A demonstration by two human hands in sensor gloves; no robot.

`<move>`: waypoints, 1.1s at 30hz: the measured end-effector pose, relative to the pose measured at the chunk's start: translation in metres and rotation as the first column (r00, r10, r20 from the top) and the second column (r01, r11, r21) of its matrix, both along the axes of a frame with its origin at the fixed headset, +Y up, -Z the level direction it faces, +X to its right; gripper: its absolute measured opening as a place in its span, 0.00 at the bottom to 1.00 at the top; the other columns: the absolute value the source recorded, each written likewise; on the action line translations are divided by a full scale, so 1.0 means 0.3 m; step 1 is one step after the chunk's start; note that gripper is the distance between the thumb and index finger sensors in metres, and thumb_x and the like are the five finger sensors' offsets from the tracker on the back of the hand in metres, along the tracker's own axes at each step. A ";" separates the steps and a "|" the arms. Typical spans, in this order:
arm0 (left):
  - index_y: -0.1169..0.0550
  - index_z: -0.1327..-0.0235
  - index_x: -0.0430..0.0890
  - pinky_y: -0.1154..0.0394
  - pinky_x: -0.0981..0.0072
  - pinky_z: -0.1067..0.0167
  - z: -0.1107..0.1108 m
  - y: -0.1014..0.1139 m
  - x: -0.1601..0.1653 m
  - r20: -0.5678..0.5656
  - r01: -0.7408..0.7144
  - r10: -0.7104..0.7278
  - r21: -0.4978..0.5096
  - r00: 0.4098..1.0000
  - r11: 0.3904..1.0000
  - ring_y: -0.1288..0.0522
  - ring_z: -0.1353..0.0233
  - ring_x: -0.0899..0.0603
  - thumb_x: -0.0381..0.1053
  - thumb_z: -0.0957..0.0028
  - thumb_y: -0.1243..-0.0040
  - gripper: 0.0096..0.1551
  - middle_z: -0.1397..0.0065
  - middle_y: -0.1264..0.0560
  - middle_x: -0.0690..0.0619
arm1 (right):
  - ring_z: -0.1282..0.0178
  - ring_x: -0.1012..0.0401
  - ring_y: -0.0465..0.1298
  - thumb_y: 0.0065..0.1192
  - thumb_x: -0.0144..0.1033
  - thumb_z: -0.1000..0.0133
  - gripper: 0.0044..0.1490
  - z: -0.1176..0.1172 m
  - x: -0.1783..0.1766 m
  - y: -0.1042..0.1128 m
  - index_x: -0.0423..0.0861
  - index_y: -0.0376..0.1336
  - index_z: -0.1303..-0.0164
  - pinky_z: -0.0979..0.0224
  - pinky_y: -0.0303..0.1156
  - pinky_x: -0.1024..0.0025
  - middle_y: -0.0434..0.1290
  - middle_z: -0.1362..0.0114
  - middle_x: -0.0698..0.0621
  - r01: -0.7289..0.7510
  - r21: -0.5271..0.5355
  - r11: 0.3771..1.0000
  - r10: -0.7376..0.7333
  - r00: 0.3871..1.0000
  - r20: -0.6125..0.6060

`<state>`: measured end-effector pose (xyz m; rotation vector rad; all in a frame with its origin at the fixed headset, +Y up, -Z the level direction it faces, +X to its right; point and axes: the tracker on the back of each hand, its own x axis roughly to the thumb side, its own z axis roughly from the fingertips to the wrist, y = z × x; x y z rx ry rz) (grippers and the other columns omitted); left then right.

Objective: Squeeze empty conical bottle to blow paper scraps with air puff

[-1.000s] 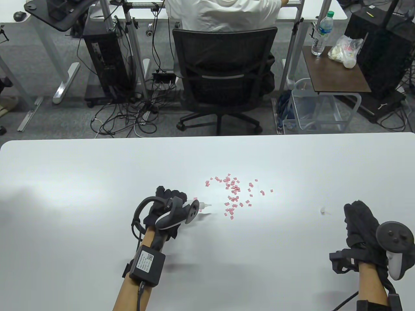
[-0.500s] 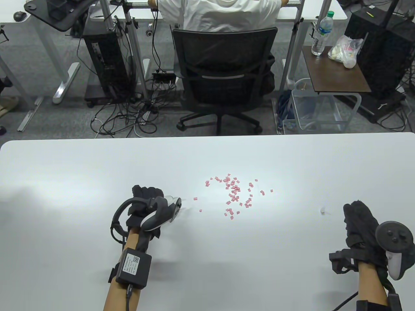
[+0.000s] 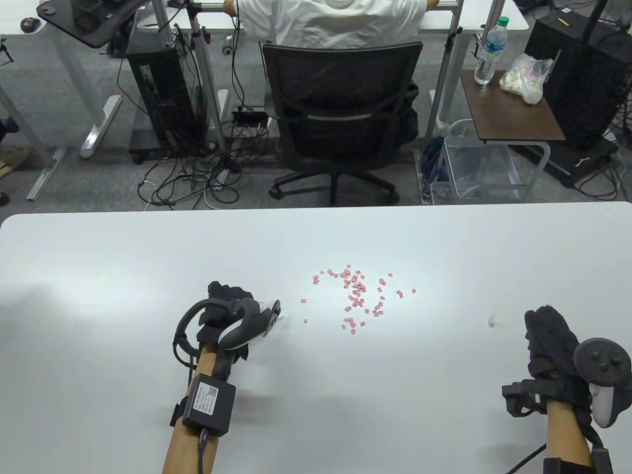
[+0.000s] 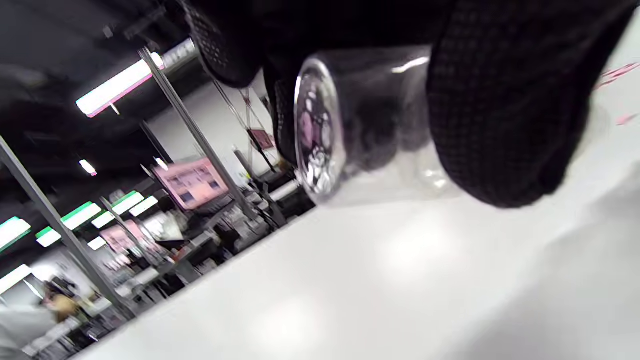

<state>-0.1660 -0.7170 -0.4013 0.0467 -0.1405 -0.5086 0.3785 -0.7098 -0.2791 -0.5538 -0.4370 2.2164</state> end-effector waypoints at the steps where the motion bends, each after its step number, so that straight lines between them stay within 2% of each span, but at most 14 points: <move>1: 0.20 0.31 0.55 0.35 0.48 0.21 0.006 0.001 0.003 -0.006 -0.007 0.007 0.008 1.000 1.000 0.17 0.30 0.47 0.60 0.63 0.17 0.42 0.29 0.18 0.55 | 0.45 0.47 0.80 0.58 0.52 0.36 0.41 0.000 0.000 0.000 0.36 0.64 0.22 0.37 0.74 0.42 0.78 0.39 0.38 0.001 0.001 1.000 -0.001 1.000 0.001; 2: 0.19 0.35 0.57 0.35 0.49 0.21 0.008 0.001 0.005 0.052 -0.009 0.009 0.015 0.999 1.000 0.16 0.31 0.49 0.59 0.64 0.16 0.39 0.32 0.17 0.57 | 0.45 0.47 0.80 0.58 0.52 0.36 0.41 0.000 0.001 -0.001 0.36 0.64 0.22 0.37 0.74 0.42 0.78 0.39 0.38 0.002 0.000 1.000 -0.002 1.000 0.000; 4: 0.15 0.46 0.58 0.32 0.54 0.22 0.014 -0.003 0.011 0.095 0.027 -0.032 0.052 0.995 0.998 0.14 0.37 0.52 0.57 0.71 0.13 0.35 0.40 0.14 0.60 | 0.45 0.47 0.80 0.58 0.52 0.36 0.41 0.001 0.001 0.000 0.36 0.64 0.22 0.37 0.74 0.42 0.78 0.39 0.38 0.002 0.000 1.000 -0.002 1.000 0.003; 5: 0.15 0.47 0.59 0.31 0.56 0.22 0.016 -0.005 0.011 0.098 0.042 -0.048 0.065 0.994 0.997 0.13 0.38 0.52 0.58 0.72 0.12 0.35 0.41 0.13 0.61 | 0.45 0.47 0.80 0.58 0.52 0.36 0.41 0.002 0.002 0.000 0.36 0.63 0.22 0.37 0.74 0.42 0.78 0.39 0.38 0.003 -0.001 1.000 -0.003 1.000 0.003; 10: 0.19 0.34 0.56 0.34 0.49 0.22 0.018 -0.002 0.012 0.066 -0.096 0.093 0.040 0.993 0.995 0.16 0.30 0.48 0.59 0.66 0.14 0.42 0.30 0.17 0.56 | 0.45 0.46 0.80 0.58 0.52 0.36 0.41 0.003 0.004 0.001 0.36 0.63 0.22 0.37 0.73 0.42 0.78 0.39 0.38 0.009 -0.001 1.000 -0.009 1.000 0.006; 13: 0.15 0.44 0.57 0.31 0.53 0.22 0.013 -0.003 0.034 0.069 0.019 -0.024 0.069 0.997 0.997 0.13 0.36 0.51 0.58 0.69 0.13 0.36 0.38 0.14 0.59 | 0.45 0.46 0.80 0.58 0.52 0.36 0.41 0.003 0.005 -0.001 0.36 0.63 0.22 0.37 0.74 0.42 0.78 0.39 0.38 0.008 -0.007 1.000 -0.008 1.000 0.008; 16: 0.18 0.35 0.54 0.34 0.49 0.21 -0.002 -0.008 0.039 -0.023 0.002 -0.002 0.021 1.000 1.000 0.16 0.31 0.47 0.59 0.63 0.15 0.40 0.31 0.17 0.55 | 0.45 0.46 0.80 0.58 0.52 0.36 0.41 0.005 0.005 0.000 0.36 0.63 0.22 0.37 0.73 0.42 0.78 0.39 0.38 0.006 -0.008 1.000 -0.006 1.000 0.009; 17: 0.20 0.31 0.52 0.35 0.47 0.22 -0.002 -0.010 0.038 -0.035 0.007 -0.005 0.048 0.999 0.999 0.17 0.31 0.45 0.60 0.61 0.17 0.42 0.29 0.18 0.52 | 0.45 0.46 0.80 0.58 0.52 0.36 0.41 0.005 0.005 0.000 0.36 0.63 0.22 0.37 0.74 0.42 0.78 0.39 0.38 0.007 -0.006 1.000 -0.007 1.000 0.009; 18: 0.20 0.30 0.52 0.34 0.47 0.22 -0.006 -0.008 0.040 -0.046 0.025 -0.021 0.079 0.999 0.997 0.17 0.30 0.45 0.60 0.60 0.18 0.42 0.29 0.18 0.51 | 0.45 0.47 0.80 0.58 0.52 0.36 0.41 0.005 0.005 0.002 0.36 0.63 0.22 0.37 0.74 0.42 0.78 0.39 0.38 0.010 -0.003 1.000 -0.010 1.000 0.007; 21: 0.16 0.40 0.54 0.31 0.50 0.23 -0.009 -0.003 0.046 -0.042 0.033 -0.030 0.081 0.999 0.996 0.14 0.36 0.48 0.58 0.64 0.16 0.35 0.36 0.14 0.55 | 0.45 0.46 0.80 0.58 0.52 0.36 0.41 0.006 0.005 0.009 0.36 0.63 0.22 0.37 0.74 0.42 0.78 0.39 0.38 0.016 0.009 1.000 -0.016 1.000 0.006; 25: 0.21 0.29 0.53 0.35 0.47 0.22 -0.009 0.007 0.059 -0.042 -0.043 0.046 0.069 0.998 0.997 0.17 0.29 0.46 0.60 0.59 0.19 0.42 0.27 0.19 0.53 | 0.46 0.47 0.80 0.58 0.52 0.36 0.41 0.004 0.007 0.004 0.36 0.63 0.22 0.37 0.74 0.42 0.78 0.39 0.38 0.014 0.002 1.000 -0.014 1.000 0.004; 26: 0.21 0.29 0.52 0.35 0.47 0.22 -0.011 0.007 0.066 -0.058 -0.036 0.039 0.050 0.998 0.998 0.17 0.29 0.45 0.59 0.58 0.20 0.40 0.28 0.19 0.52 | 0.46 0.47 0.80 0.58 0.52 0.36 0.41 0.004 0.007 0.002 0.36 0.64 0.22 0.37 0.74 0.42 0.78 0.39 0.38 0.012 0.002 1.000 -0.012 1.000 0.007; 28: 0.17 0.37 0.53 0.32 0.50 0.23 -0.011 0.010 0.078 -0.034 0.000 0.003 0.091 0.999 0.996 0.14 0.34 0.47 0.58 0.62 0.17 0.36 0.34 0.15 0.55 | 0.46 0.47 0.80 0.58 0.53 0.36 0.41 0.004 0.006 0.002 0.36 0.63 0.22 0.37 0.74 0.42 0.78 0.39 0.38 0.013 0.002 1.000 -0.013 1.000 0.004; 33: 0.21 0.29 0.54 0.35 0.47 0.22 0.005 0.023 0.111 0.002 -0.099 0.099 0.067 0.995 0.993 0.17 0.29 0.45 0.59 0.59 0.19 0.41 0.27 0.19 0.53 | 0.46 0.47 0.80 0.58 0.52 0.36 0.41 0.003 0.005 0.004 0.36 0.64 0.22 0.37 0.74 0.42 0.78 0.39 0.38 0.012 0.003 1.000 -0.012 1.000 0.003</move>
